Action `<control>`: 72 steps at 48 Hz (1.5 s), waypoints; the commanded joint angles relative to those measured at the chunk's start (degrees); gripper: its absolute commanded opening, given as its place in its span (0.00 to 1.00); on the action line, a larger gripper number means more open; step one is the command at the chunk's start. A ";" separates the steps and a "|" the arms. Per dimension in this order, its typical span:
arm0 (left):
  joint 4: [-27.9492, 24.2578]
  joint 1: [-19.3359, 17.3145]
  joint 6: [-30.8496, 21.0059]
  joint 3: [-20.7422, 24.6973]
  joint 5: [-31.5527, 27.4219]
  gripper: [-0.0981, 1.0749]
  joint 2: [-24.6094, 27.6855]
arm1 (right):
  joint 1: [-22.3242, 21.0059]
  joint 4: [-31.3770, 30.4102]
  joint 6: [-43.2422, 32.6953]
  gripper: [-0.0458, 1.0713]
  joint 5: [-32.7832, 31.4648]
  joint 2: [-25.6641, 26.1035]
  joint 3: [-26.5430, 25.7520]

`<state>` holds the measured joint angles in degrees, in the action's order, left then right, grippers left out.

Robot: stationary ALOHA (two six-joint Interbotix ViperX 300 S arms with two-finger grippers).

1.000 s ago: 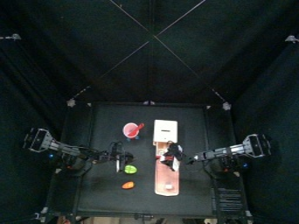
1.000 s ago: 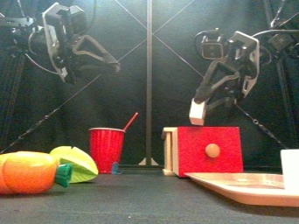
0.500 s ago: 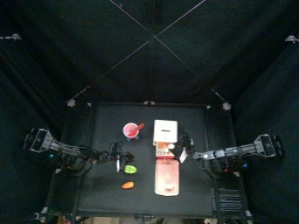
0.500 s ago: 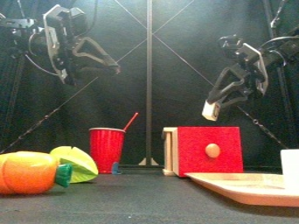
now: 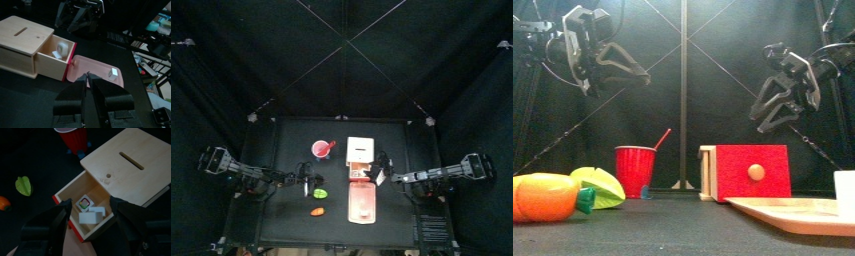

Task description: Put sushi piece in drawer

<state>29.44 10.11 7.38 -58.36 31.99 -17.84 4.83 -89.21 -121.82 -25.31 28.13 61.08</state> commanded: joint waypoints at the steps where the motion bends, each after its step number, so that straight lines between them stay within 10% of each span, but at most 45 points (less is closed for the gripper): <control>1: -0.09 -0.09 0.00 1.23 0.53 0.56 -0.09 | 0.26 0.00 0.09 0.90 -0.26 0.35 -0.79; 72: -0.18 -0.09 0.18 1.23 0.53 0.56 -0.09 | 0.26 2.90 0.35 0.91 0.09 -0.53 -0.18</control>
<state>29.44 10.11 7.38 -58.36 31.99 -17.84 4.92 -86.92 -121.55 -25.31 27.25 61.52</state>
